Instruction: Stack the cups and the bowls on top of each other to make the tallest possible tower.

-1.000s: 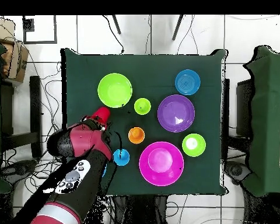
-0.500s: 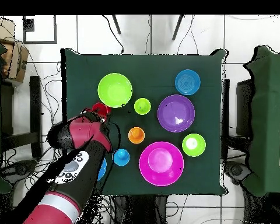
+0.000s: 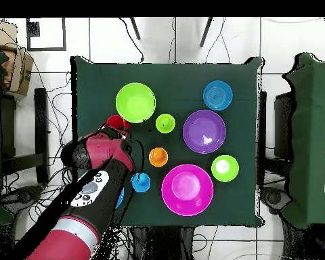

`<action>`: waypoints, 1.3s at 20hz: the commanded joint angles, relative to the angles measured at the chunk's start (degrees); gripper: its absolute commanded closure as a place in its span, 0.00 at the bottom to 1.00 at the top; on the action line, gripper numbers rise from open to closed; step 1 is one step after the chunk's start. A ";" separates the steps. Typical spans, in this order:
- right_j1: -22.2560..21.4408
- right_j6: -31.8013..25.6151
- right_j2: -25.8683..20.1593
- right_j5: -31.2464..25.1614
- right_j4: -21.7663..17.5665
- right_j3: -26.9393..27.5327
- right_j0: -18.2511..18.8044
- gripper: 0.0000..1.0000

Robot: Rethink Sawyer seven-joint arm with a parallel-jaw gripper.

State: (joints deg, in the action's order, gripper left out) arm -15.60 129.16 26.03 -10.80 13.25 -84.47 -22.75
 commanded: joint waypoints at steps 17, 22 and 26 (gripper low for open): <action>-4.43 -0.75 -10.87 -17.65 -1.09 3.02 5.31 1.00; -7.42 0.01 -12.39 -27.20 -0.04 3.89 6.97 1.00; -7.86 0.58 -13.67 -30.65 0.40 4.57 8.38 1.00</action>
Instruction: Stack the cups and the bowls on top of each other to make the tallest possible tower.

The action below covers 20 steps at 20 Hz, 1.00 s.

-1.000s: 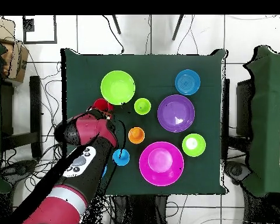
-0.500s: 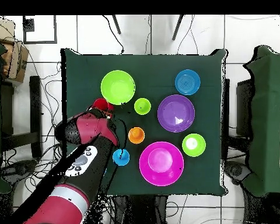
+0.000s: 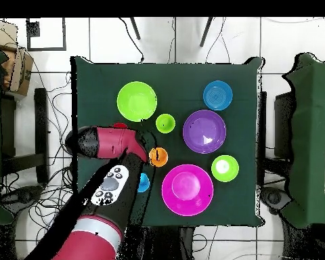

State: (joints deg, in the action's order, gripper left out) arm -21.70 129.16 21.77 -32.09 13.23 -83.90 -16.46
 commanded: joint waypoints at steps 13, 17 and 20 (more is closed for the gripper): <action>-4.14 0.67 -10.95 -14.27 -0.57 4.42 3.79 1.00; -4.09 -0.45 -11.10 -15.83 -1.47 5.37 4.12 1.00; -4.46 -2.42 -11.65 -15.28 -2.24 5.08 5.01 1.00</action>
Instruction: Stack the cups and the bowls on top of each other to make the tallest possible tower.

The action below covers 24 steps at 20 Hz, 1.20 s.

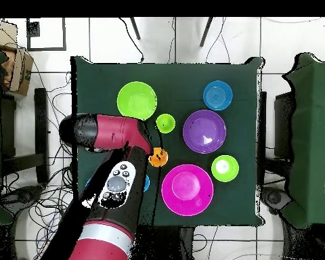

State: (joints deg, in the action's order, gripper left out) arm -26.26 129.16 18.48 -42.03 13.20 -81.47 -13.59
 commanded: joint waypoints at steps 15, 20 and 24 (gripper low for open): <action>-1.78 -8.80 -11.23 -8.38 -4.98 7.04 7.39 1.00; -5.92 -13.76 -12.70 -15.30 -6.25 5.91 9.75 1.00; -11.46 -16.81 -13.33 -21.63 -8.36 1.83 11.12 1.00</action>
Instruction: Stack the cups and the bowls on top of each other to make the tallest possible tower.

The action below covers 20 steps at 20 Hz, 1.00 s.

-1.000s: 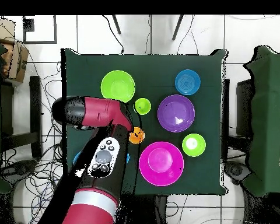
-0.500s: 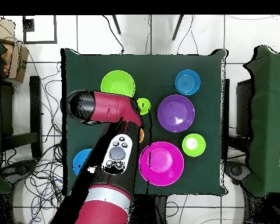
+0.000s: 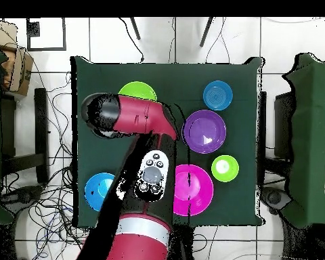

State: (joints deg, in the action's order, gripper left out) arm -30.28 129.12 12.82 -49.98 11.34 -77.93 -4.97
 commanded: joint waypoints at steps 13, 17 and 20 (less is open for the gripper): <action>-25.09 -25.77 -10.96 -21.41 -9.91 -20.08 6.58 1.00; -25.89 -27.59 -11.96 -17.07 -11.13 -23.43 7.93 1.00; -26.80 -29.53 -13.00 -11.81 -11.00 -27.28 9.29 1.00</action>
State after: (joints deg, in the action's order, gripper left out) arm -55.72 118.43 7.42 -66.76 4.66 -94.05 2.55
